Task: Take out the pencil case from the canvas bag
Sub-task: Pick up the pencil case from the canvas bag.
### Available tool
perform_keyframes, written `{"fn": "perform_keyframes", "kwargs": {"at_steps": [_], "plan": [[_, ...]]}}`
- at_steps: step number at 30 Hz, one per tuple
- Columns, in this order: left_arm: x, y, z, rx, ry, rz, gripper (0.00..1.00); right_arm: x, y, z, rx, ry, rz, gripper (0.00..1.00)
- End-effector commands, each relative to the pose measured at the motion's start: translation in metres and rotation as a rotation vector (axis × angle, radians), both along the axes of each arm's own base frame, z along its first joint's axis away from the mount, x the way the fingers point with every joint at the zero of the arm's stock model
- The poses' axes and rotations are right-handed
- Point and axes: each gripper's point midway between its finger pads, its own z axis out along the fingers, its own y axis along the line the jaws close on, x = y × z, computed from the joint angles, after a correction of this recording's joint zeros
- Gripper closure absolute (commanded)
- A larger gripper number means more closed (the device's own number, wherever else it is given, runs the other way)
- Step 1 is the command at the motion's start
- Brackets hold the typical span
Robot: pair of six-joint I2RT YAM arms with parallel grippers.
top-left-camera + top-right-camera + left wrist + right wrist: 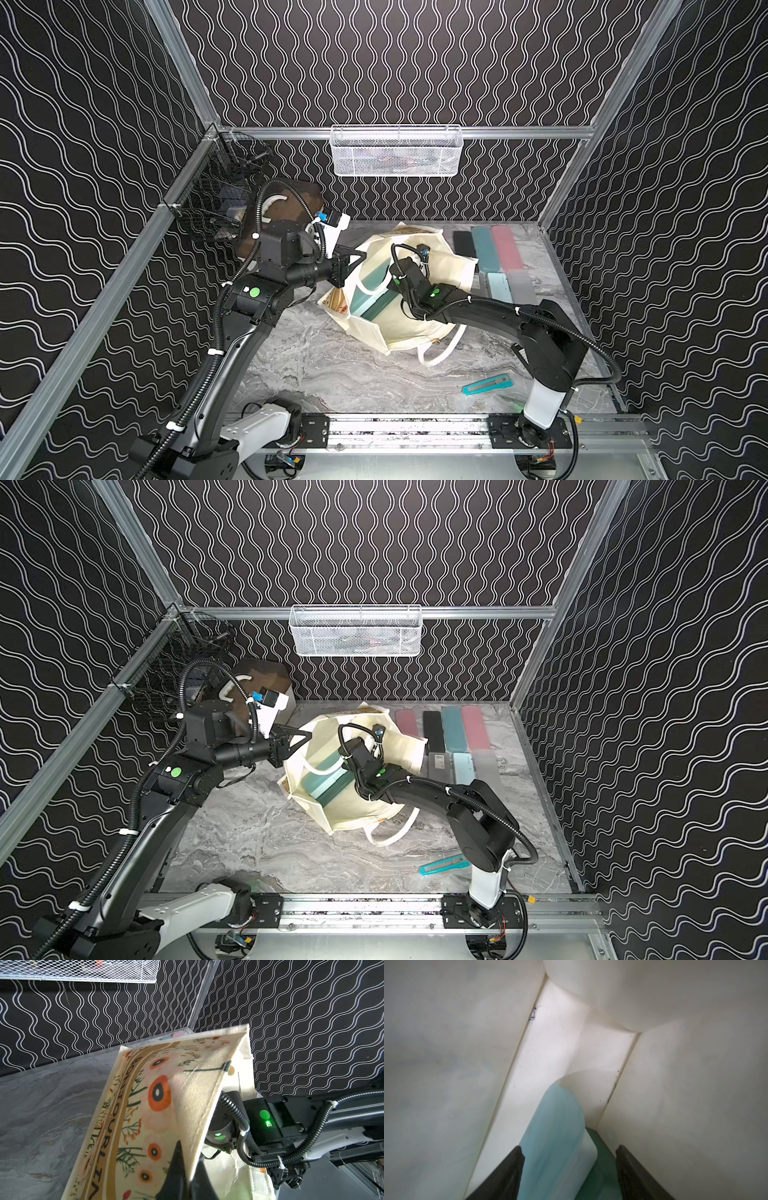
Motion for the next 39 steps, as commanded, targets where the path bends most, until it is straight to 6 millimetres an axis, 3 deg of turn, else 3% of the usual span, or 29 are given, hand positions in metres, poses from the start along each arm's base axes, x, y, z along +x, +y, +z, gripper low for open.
{"fn": "perform_keyframes", "kwargs": {"at_steps": [1,8,15,23,27,32,39], "plan": [[-0.007,-0.01,0.024,-0.031,-0.097,-0.087,1.0,0.009,-0.004,0.006,-0.064,-0.056,-0.003,0.29],[-0.007,-0.012,0.025,-0.031,-0.098,-0.105,1.0,0.016,-0.001,0.007,-0.139,-0.078,0.018,0.34],[-0.007,-0.011,0.023,-0.029,-0.096,-0.099,1.0,0.011,0.001,0.01,-0.089,-0.055,0.028,0.37],[-0.007,-0.011,0.021,-0.026,-0.094,-0.095,1.0,-0.001,-0.02,-0.009,-0.044,0.132,-0.12,0.22],[-0.007,-0.011,0.021,-0.03,-0.092,-0.098,1.0,-0.004,-0.015,-0.018,-0.034,0.2,-0.113,0.21],[-0.007,-0.011,0.019,-0.032,-0.092,-0.098,1.0,-0.005,-0.008,-0.015,0.024,0.193,-0.073,0.33],[-0.008,-0.012,0.018,-0.036,-0.09,-0.102,1.0,-0.003,-0.012,-0.001,0.018,0.135,-0.064,0.51]]}}
